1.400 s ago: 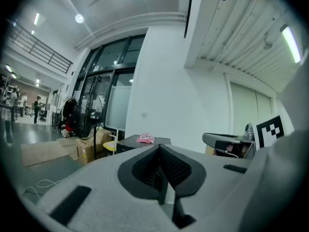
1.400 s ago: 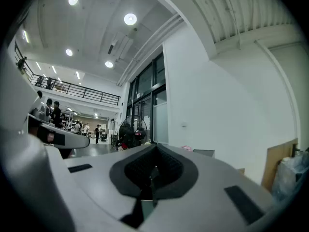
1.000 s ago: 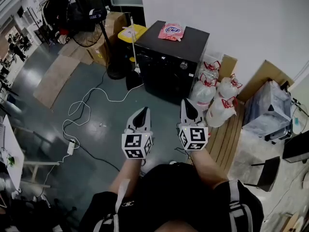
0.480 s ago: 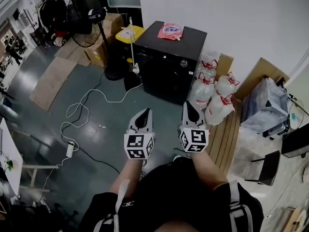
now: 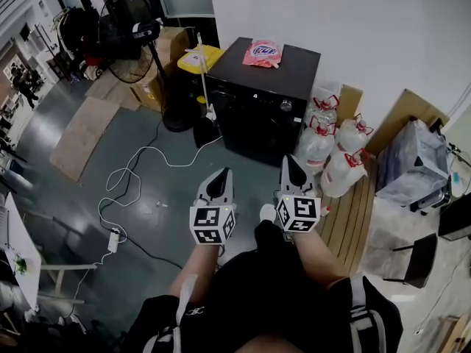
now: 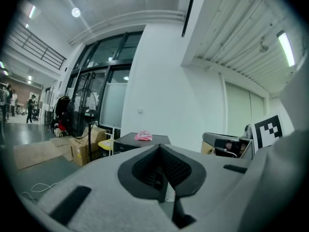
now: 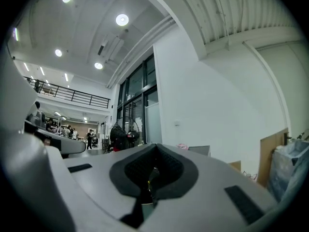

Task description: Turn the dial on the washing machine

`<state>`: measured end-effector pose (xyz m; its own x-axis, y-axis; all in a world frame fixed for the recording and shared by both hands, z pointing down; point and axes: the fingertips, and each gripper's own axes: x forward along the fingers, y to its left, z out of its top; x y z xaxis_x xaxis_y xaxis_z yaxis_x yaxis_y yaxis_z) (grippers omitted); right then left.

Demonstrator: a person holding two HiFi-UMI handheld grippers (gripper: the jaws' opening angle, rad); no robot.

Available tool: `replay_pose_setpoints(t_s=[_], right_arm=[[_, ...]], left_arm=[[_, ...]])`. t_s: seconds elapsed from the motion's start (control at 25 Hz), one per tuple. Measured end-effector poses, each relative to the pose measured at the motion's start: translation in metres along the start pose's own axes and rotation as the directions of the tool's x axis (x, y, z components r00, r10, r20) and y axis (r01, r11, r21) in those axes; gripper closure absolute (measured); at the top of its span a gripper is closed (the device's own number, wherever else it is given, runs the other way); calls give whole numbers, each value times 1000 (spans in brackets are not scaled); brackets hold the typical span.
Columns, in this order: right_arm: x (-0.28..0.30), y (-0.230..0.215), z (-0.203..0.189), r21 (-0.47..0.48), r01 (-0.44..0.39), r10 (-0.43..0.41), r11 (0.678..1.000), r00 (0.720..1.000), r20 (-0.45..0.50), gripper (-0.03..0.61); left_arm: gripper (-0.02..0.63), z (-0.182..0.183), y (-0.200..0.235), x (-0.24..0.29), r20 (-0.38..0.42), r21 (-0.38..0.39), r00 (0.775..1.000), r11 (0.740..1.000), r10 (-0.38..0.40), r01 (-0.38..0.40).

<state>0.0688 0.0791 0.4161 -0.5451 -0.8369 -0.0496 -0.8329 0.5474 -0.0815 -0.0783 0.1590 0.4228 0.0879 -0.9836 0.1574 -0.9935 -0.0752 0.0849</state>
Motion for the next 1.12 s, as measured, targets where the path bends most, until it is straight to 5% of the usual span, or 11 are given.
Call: replay_pose_setpoints(t_s=[0.72,1.12], right_arm=[[259,-132,-33,65,35,-30,997,997,-73,571],[312,-166,-81,89,85,-68,992,982,-179,571]], left_arm=[[611,32,53,296,-86,13,995,999,-44,45],[611,17,71,369,-166,-12,984,998,-65,64]])
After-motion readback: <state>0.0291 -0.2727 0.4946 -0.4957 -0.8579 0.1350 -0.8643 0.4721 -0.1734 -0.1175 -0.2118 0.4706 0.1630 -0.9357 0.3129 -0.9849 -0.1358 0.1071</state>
